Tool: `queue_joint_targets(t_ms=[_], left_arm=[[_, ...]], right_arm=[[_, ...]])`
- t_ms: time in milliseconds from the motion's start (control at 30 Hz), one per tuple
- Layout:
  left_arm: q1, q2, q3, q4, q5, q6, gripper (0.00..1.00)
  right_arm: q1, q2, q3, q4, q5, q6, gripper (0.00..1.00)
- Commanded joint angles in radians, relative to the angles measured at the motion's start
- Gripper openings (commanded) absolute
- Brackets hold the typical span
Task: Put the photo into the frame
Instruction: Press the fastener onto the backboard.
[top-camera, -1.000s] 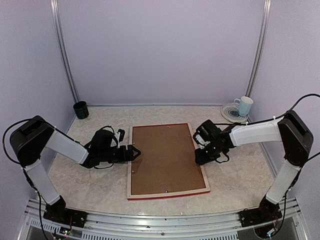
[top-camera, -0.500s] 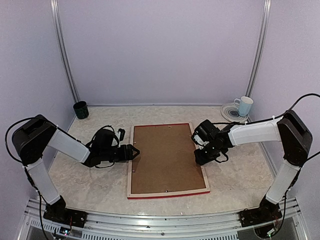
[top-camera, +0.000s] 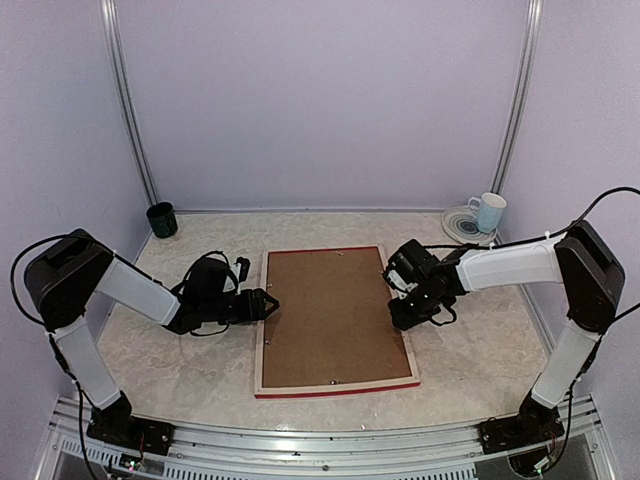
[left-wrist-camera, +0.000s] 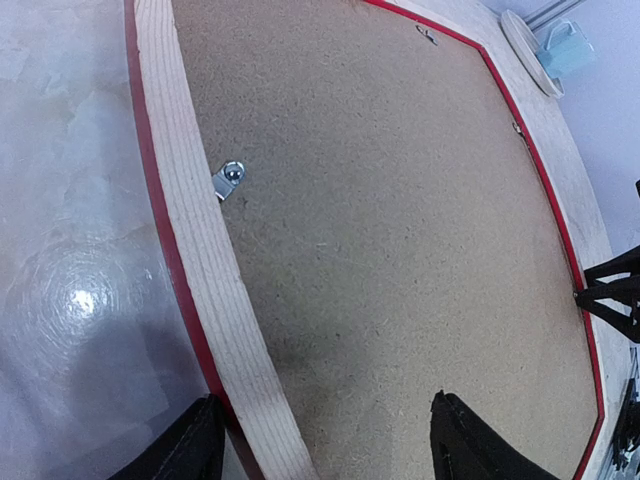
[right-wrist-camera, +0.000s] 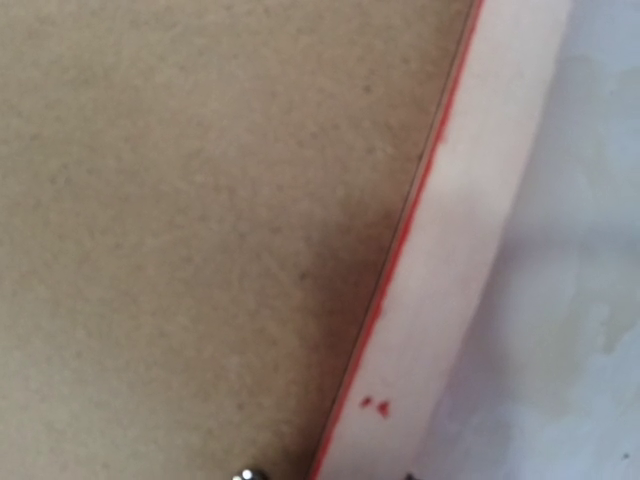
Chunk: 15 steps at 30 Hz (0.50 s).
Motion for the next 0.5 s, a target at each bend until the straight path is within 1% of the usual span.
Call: queue_joint_targets(t_ms=[0, 267, 467], left_arm=[[0.004, 0.063, -0.017, -0.153, -0.008, -0.016, 0.7], [0.006, 0.068, -0.016, -0.154, -0.01, -0.015, 0.69], [0.006, 0.069, -0.016, -0.157, -0.013, -0.014, 0.66]], right_arm=[[0.027, 0.025, 0.004, -0.052, 0.06, 0.0, 0.23], [0.088, 0.07, 0.033, -0.09, 0.203, 0.092, 0.22], [0.105, 0.085, 0.037, -0.098, 0.217, 0.104, 0.22]])
